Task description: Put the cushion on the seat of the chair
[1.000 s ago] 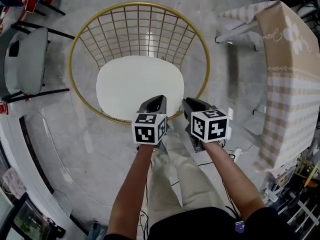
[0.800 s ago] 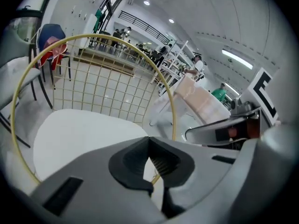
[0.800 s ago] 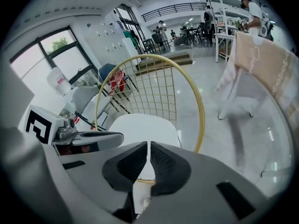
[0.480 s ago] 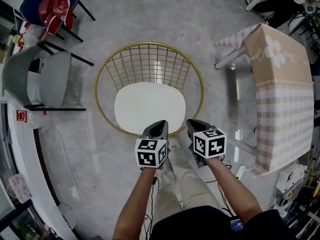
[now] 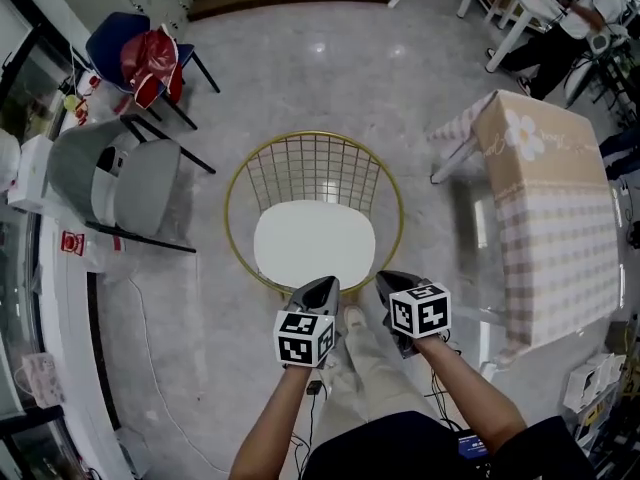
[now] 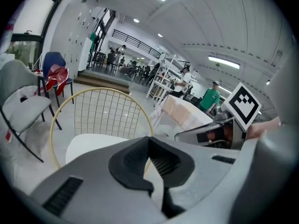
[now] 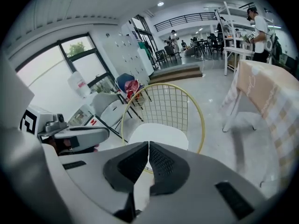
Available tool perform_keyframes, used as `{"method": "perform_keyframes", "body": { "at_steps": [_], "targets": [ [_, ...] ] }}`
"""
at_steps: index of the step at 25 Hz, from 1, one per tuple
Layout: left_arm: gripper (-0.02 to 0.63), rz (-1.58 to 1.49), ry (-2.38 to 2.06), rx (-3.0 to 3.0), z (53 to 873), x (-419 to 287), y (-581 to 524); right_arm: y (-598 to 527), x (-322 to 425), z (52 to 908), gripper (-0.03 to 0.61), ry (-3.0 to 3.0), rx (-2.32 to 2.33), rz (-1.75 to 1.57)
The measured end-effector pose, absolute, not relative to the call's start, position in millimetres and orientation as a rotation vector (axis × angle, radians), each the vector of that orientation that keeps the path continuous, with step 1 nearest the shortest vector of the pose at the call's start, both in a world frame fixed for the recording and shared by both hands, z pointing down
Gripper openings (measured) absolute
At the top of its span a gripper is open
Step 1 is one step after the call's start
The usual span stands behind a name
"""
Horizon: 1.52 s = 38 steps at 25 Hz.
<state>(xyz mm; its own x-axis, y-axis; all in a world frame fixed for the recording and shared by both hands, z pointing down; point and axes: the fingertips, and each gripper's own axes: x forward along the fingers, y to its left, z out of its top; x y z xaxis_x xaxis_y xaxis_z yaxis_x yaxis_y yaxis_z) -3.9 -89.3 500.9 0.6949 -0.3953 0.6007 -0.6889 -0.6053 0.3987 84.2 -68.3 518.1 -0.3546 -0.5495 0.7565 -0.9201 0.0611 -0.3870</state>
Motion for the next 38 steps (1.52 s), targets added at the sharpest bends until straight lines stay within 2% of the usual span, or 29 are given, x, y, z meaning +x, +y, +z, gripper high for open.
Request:
{"method": "perform_keyframes", "body": {
  "at_steps": [6,9,22,38],
  "targets": [
    [0.005,0.747,-0.818,2.237,332,50,-115,-100,132,359,0.025,-1.984,1.402,1.375],
    [0.005,0.725,-0.820,2.259,284,46,-115,-99,128,316,0.025,-2.007,1.410,1.365],
    [0.005,0.601,-0.877,2.448,179,25,-81,-70,99,219,0.025,-2.199,1.490,1.185],
    [0.005,0.492,-0.949,2.579,92,85,-40,-41,145,111,0.025,-2.431,1.530,0.980]
  ]
}}
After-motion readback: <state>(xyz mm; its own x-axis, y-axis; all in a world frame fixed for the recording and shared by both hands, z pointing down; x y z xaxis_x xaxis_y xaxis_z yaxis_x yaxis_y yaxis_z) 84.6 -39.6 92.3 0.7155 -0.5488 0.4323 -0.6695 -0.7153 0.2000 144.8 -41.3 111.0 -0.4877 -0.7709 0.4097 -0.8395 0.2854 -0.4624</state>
